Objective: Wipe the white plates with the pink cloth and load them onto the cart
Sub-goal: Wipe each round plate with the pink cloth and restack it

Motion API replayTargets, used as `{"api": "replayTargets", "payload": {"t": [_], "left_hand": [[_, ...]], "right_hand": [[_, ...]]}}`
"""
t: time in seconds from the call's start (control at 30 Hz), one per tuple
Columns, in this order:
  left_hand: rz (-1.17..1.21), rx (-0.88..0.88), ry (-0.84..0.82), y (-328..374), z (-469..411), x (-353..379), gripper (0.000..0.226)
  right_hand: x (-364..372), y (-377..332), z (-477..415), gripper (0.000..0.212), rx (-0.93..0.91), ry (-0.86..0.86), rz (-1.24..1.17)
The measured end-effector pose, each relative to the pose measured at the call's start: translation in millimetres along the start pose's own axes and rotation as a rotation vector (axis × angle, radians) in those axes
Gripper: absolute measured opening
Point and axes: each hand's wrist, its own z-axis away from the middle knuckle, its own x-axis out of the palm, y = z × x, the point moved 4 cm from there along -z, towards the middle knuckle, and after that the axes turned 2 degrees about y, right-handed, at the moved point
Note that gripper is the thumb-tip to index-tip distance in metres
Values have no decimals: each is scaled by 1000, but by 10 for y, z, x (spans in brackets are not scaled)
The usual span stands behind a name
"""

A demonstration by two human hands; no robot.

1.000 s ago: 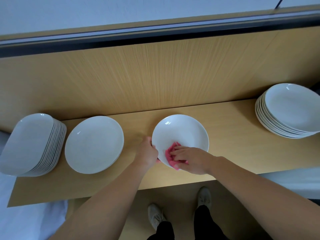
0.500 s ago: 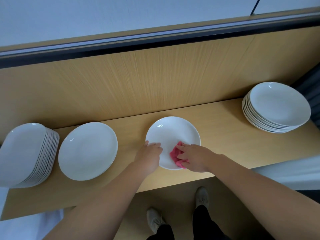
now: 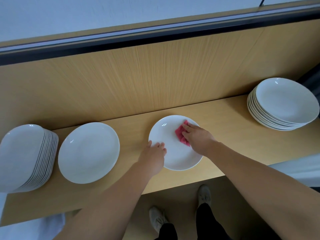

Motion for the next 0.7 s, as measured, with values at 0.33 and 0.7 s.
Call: {"api": "replayTargets", "payload": {"t": [0.33,0.7], "left_hand": [[33,12,-7,-14,17,5,59],[11,-3,-50,9,33,-4,61]], "right_hand": [[2,-389,-425,43,-129,32,-87],[-81,-245,-109,43,-24,-59,-2]]}}
